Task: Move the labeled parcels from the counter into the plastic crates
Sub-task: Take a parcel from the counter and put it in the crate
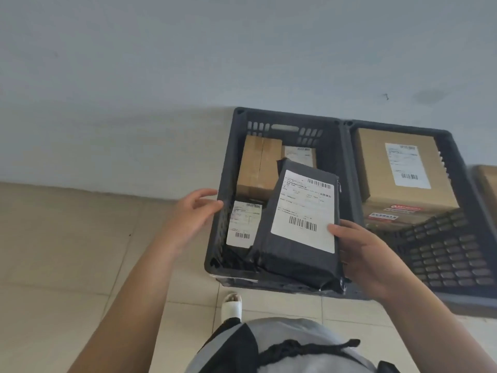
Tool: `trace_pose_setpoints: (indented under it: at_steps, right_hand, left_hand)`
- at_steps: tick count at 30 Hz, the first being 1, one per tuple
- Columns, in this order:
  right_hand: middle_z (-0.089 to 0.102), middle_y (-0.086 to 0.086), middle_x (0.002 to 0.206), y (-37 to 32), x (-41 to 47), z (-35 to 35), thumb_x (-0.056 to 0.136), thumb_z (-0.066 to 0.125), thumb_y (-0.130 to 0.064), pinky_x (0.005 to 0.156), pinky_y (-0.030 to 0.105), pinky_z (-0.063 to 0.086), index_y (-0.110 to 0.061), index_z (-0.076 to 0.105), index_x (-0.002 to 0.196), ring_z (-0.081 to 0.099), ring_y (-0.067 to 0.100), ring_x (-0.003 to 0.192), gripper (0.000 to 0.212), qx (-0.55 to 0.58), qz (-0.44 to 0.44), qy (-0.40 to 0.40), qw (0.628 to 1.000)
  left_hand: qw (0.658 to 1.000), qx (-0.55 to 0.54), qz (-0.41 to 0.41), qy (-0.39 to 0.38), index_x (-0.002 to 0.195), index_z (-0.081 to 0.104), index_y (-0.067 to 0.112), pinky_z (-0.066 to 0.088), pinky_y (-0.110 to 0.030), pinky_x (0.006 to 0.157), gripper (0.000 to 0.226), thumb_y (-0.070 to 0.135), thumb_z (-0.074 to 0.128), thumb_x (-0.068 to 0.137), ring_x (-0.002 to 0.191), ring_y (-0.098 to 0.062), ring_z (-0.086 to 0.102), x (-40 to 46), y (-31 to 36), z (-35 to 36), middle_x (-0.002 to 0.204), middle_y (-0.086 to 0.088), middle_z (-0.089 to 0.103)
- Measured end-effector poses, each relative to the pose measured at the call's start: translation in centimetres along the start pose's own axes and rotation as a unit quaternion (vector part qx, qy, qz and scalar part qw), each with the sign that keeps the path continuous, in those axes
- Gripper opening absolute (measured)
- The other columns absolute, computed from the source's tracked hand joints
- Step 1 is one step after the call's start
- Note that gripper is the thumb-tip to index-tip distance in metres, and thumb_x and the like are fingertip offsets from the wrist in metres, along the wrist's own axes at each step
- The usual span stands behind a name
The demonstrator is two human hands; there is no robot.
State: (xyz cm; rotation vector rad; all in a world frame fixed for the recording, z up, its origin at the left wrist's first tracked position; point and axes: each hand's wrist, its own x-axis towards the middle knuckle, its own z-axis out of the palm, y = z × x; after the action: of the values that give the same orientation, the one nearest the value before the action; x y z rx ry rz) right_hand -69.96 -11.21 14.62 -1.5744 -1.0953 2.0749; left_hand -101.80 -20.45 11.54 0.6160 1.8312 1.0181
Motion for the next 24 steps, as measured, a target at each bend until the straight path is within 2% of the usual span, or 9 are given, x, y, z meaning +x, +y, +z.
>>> trace_pose_setpoints:
  at_steps: [3, 5, 7, 10, 12, 15, 18, 20, 24]
  right_hand:
    - [0.077, 0.006, 0.122, 0.1, 0.0, 0.4, 0.082, 0.071, -0.034, 0.103, 0.057, 0.052, -0.022, 0.068, 0.130, 0.074, 0.032, 0.108, 0.050, 0.003, 0.002, 0.007, 1.000]
    - [0.077, 0.006, 0.121, 0.2, 0.2, 0.4, 0.087, 0.069, -0.030, 0.103, 0.056, 0.051, -0.021, 0.068, 0.130, 0.073, 0.032, 0.108, 0.044, 0.004, 0.006, 0.012, 1.000]
    - [0.078, 0.006, 0.120, 0.1, 0.5, 0.4, 0.094, 0.066, -0.027, 0.101, 0.054, 0.052, -0.020, 0.067, 0.131, 0.073, 0.032, 0.107, 0.037, 0.003, 0.011, 0.016, 1.000]
    - [0.078, 0.006, 0.118, 0.1, 1.2, 0.3, 0.096, 0.065, -0.027, 0.088, 0.047, 0.058, -0.020, 0.066, 0.130, 0.075, 0.028, 0.100, 0.035, -0.008, 0.013, 0.008, 1.000]
    - [0.079, 0.004, 0.117, 0.3, 2.0, 0.3, 0.096, 0.067, -0.027, 0.078, 0.040, 0.059, -0.021, 0.066, 0.129, 0.078, 0.023, 0.094, 0.033, -0.019, 0.018, -0.005, 1.000]
    - [0.080, 0.002, 0.111, 0.7, 4.4, 0.5, 0.098, 0.068, -0.024, 0.067, 0.035, 0.059, -0.022, 0.065, 0.128, 0.078, 0.021, 0.091, 0.030, -0.047, 0.038, -0.009, 0.998]
    - [0.081, 0.003, 0.105, 1.2, 7.9, 1.4, 0.098, 0.070, -0.019, 0.071, 0.041, 0.057, -0.020, 0.061, 0.130, 0.072, 0.029, 0.103, 0.033, -0.076, 0.059, -0.006, 0.995]
    - [0.079, 0.006, 0.111, 1.8, 10.4, 2.5, 0.097, 0.071, -0.015, 0.080, 0.047, 0.058, -0.019, 0.060, 0.133, 0.069, 0.032, 0.108, 0.039, -0.089, 0.075, -0.016, 0.993]
    - [0.074, 0.009, 0.119, 3.7, 14.4, 5.0, 0.095, 0.072, -0.009, 0.089, 0.054, 0.056, -0.020, 0.055, 0.140, 0.065, 0.035, 0.112, 0.049, -0.095, 0.118, -0.040, 0.988]
  left_hand:
    - [0.999, 0.040, -0.024, -0.017, 0.134, 0.059, 0.030, 0.051, -0.025, 0.072, 0.038, 0.024, 0.069, 0.098, 0.100, -0.005, 0.062, 2.1, -0.4, 0.4, 0.121, 0.005, 0.066]
    - [0.998, 0.051, -0.036, -0.023, 0.139, 0.057, 0.024, 0.053, -0.028, 0.069, 0.043, 0.013, 0.068, 0.098, 0.099, -0.009, 0.063, 2.9, -1.1, 1.0, 0.122, 0.001, 0.065]
    - [0.996, 0.086, -0.028, -0.005, 0.139, 0.056, 0.023, 0.052, -0.028, 0.067, 0.048, 0.007, 0.068, 0.096, 0.091, -0.005, 0.060, 3.1, -1.6, 1.2, 0.112, 0.009, 0.062]
    - [0.991, 0.128, -0.028, 0.013, 0.134, 0.059, 0.024, 0.058, -0.042, 0.086, 0.050, -0.001, 0.068, 0.092, 0.092, -0.015, 0.065, 3.1, -2.4, 1.5, 0.121, 0.001, 0.064]
    - [0.988, 0.151, -0.030, 0.022, 0.138, 0.059, 0.023, 0.057, -0.043, 0.092, 0.055, -0.005, 0.066, 0.091, 0.099, -0.023, 0.066, 2.7, -2.9, 1.8, 0.126, -0.006, 0.065]
    - [0.979, 0.198, -0.010, 0.049, 0.142, 0.059, 0.029, 0.053, -0.043, 0.098, 0.061, -0.001, 0.066, 0.090, 0.112, -0.024, 0.066, 1.9, -3.4, 2.3, 0.124, 0.001, 0.067]
    - [0.975, 0.216, 0.002, 0.062, 0.143, 0.059, 0.034, 0.053, -0.041, 0.099, 0.059, 0.007, 0.067, 0.092, 0.114, -0.020, 0.066, 1.3, -3.7, 2.6, 0.126, 0.006, 0.071]
    - [0.974, 0.215, -0.003, 0.072, 0.143, 0.059, 0.037, 0.054, -0.042, 0.099, 0.058, 0.008, 0.067, 0.094, 0.112, -0.020, 0.068, 1.2, -3.8, 2.8, 0.124, 0.005, 0.072]
    - [0.976, 0.199, -0.013, 0.083, 0.140, 0.062, 0.042, 0.057, -0.045, 0.097, 0.057, 0.008, 0.063, 0.094, 0.106, -0.018, 0.071, 0.6, -3.9, 3.1, 0.108, 0.009, 0.072]
